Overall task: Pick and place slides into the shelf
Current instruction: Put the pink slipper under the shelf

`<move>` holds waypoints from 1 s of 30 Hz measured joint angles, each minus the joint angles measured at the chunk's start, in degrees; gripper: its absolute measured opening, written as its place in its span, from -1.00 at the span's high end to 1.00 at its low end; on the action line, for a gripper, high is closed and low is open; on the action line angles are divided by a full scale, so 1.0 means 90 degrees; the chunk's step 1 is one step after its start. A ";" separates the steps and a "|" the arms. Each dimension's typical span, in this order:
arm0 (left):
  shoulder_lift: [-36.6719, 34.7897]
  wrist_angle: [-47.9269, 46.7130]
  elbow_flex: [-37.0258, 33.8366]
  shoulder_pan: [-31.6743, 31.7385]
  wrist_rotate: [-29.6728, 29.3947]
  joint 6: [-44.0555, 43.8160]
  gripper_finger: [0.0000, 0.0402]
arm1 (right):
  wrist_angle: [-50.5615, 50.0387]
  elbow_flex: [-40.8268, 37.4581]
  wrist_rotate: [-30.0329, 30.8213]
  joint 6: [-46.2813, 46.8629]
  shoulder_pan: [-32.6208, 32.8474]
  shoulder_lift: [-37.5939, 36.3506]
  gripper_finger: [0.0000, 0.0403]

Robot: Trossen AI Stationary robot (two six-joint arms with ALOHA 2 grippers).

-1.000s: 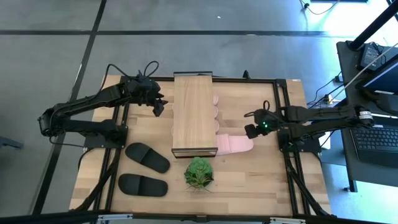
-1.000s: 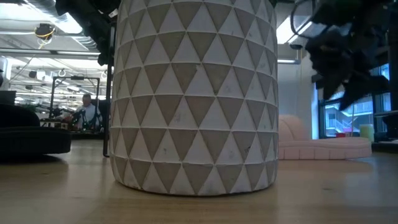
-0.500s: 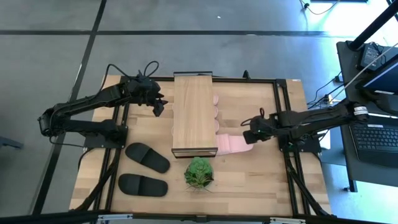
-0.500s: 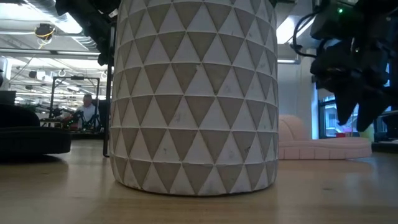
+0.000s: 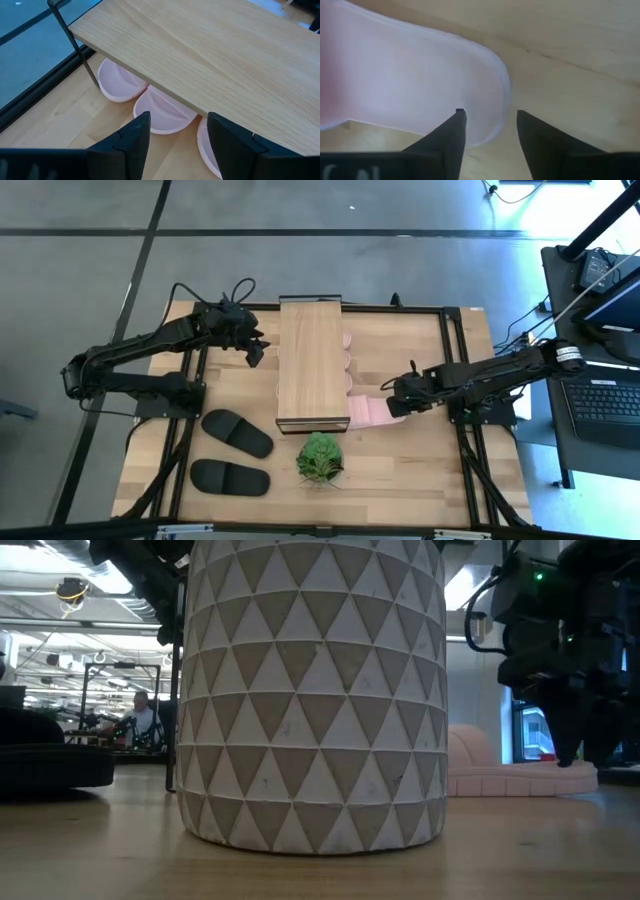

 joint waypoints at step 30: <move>0.0000 -0.0005 0.0001 -0.0002 -0.0004 0.0005 0.07 | 0.1462 -0.0435 0.0169 0.0181 -0.0005 0.0040 0.92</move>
